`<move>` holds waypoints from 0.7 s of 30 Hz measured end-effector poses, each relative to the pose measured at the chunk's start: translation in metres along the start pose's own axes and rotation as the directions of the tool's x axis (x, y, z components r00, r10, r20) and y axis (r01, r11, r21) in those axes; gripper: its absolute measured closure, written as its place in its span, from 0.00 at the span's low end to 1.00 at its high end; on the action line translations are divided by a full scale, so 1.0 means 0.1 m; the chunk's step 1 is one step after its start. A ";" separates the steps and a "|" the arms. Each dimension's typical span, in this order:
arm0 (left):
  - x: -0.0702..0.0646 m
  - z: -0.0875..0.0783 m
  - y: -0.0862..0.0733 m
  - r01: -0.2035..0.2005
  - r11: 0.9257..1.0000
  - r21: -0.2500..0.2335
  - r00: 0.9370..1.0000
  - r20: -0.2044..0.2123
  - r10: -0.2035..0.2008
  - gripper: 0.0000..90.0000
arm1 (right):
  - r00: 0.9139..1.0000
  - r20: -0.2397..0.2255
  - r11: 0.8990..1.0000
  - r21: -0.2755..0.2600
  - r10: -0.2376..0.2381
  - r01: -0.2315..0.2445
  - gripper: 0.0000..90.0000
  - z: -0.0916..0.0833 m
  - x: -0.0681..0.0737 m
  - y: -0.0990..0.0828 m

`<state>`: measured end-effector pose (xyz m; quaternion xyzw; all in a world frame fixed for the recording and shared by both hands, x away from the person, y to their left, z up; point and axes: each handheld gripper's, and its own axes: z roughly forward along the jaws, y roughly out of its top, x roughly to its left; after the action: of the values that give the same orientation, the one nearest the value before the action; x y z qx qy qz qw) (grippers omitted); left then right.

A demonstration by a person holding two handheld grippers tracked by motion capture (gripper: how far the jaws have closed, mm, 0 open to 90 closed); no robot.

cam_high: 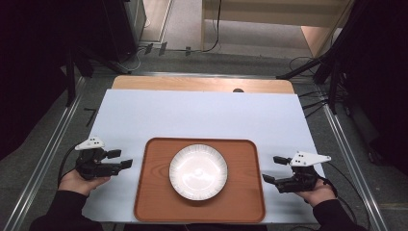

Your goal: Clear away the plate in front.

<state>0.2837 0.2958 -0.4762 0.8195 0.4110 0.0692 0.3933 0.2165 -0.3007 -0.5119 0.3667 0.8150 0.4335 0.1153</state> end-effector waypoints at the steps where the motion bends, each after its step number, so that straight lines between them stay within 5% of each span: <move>1: 0.00 -0.01 -0.01 -0.001 1.000 -0.004 1.000 -0.001 0.001 0.36 | 1.000 0.000 1.000 0.002 0.001 -0.001 0.22 0.00 0.00 0.00; 21: 0.10 -0.03 -0.06 0.024 0.999 -0.025 0.998 -0.050 -0.025 0.31 | 1.000 0.003 1.000 0.004 -0.003 0.003 0.22 0.00 0.00 0.00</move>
<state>0.2845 0.3070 -0.4804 0.8076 0.4298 0.0900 0.3937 0.2166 -0.3004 -0.5119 0.3664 0.8161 0.4314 0.1164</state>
